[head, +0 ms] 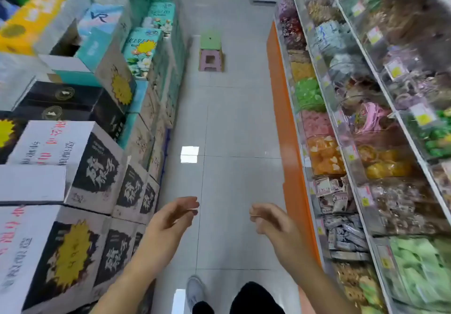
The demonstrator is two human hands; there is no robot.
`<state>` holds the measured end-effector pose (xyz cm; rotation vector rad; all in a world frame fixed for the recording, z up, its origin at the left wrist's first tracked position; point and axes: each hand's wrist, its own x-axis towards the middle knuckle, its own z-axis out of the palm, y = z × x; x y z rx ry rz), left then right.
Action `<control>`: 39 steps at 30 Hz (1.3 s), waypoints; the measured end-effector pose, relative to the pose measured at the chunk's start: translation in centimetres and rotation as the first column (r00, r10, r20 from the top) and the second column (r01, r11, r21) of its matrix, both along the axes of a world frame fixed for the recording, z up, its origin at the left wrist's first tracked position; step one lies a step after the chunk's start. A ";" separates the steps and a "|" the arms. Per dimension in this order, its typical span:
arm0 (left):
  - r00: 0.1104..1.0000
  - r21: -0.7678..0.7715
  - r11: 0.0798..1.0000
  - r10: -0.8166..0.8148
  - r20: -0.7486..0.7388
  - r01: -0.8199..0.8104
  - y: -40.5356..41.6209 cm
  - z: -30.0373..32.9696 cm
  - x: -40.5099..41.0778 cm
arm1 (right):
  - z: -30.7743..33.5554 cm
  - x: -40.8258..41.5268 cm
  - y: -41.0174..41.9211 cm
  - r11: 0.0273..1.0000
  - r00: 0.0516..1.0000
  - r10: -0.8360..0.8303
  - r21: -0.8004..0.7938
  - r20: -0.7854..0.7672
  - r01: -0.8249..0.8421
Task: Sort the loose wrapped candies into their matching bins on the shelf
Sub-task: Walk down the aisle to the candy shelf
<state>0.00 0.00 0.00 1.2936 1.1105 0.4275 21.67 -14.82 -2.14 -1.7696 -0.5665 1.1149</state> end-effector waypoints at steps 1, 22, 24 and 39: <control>1.000 0.010 1.000 0.003 0.007 -0.003 1.7 -0.1 1.1 | -0.2 0.8 1.0 1.000 1.000 -0.014 0.001 0.007 0.014; 0.996 -0.012 0.999 0.050 -0.076 -0.051 36.2 -2.8 22.5 | -0.6 25.7 40.9 0.994 0.994 0.102 0.035 0.032 -0.103; 0.997 -0.012 1.000 0.017 -0.078 -0.018 41.0 -3.3 24.0 | -1.1 26.8 44.8 0.996 0.996 0.080 0.022 0.028 -0.081; 0.987 0.032 0.990 -0.131 -0.088 0.134 72.6 -2.1 44.2 | -3.1 43.5 68.4 0.991 0.993 -0.100 -0.099 -0.063 0.093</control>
